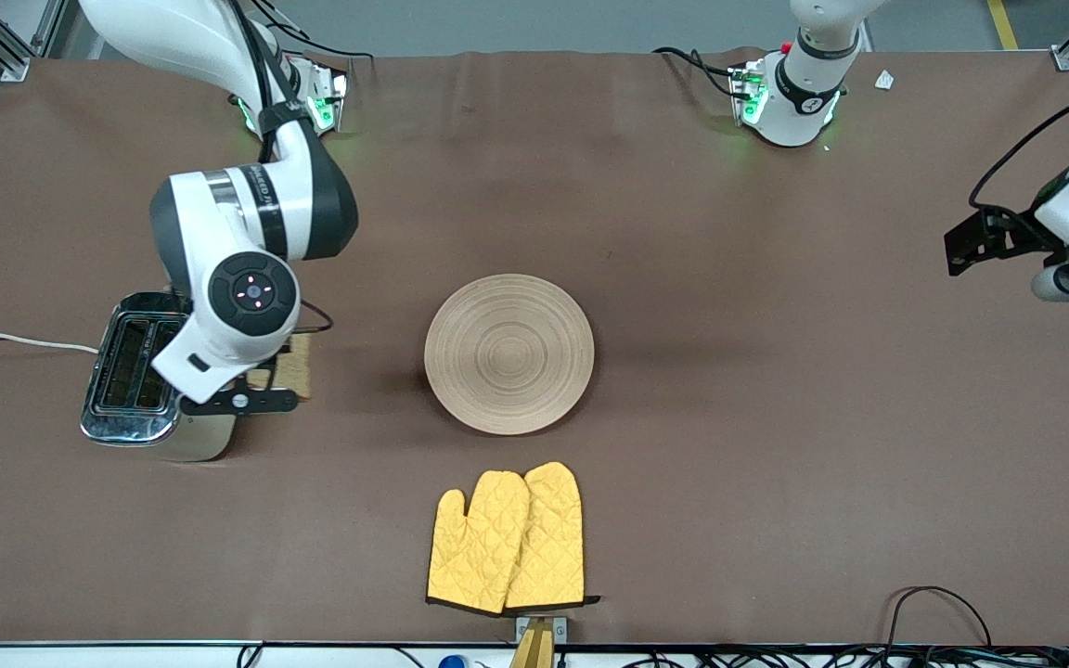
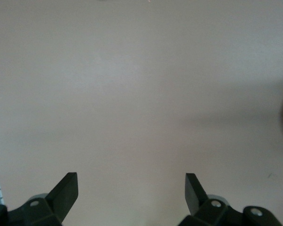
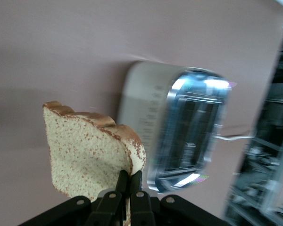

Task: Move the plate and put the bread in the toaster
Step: 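Lift the bread slice and carry it over the toaster with the right gripper, then lower the bread into the toaster slot and open the right gripper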

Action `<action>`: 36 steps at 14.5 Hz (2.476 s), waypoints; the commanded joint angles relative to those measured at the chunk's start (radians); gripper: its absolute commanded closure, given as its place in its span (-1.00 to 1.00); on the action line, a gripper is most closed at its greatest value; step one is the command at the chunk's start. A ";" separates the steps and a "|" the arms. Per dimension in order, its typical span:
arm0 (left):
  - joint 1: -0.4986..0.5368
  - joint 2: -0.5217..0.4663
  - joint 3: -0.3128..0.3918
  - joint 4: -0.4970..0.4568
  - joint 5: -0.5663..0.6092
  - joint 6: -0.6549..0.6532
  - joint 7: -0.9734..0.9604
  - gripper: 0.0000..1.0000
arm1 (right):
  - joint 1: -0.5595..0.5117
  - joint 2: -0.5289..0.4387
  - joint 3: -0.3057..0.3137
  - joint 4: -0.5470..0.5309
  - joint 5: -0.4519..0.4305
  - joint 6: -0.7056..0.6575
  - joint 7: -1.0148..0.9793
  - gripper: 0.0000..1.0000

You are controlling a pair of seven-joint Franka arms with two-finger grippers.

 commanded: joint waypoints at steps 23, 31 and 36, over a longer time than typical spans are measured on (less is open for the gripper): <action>-0.443 -0.175 0.533 -0.163 -0.208 -0.022 -0.025 -1.00 | -0.100 0.003 -0.042 -0.152 -0.322 0.037 0.176 0.98; -0.442 -0.171 0.533 -0.160 -0.211 -0.020 -0.024 -1.00 | -0.107 0.018 -0.040 -0.145 -0.184 0.080 0.275 0.12; -0.442 -0.162 0.535 -0.160 -0.211 -0.010 -0.025 -1.00 | -0.124 -0.008 -0.040 -0.139 -0.043 0.086 0.263 -0.96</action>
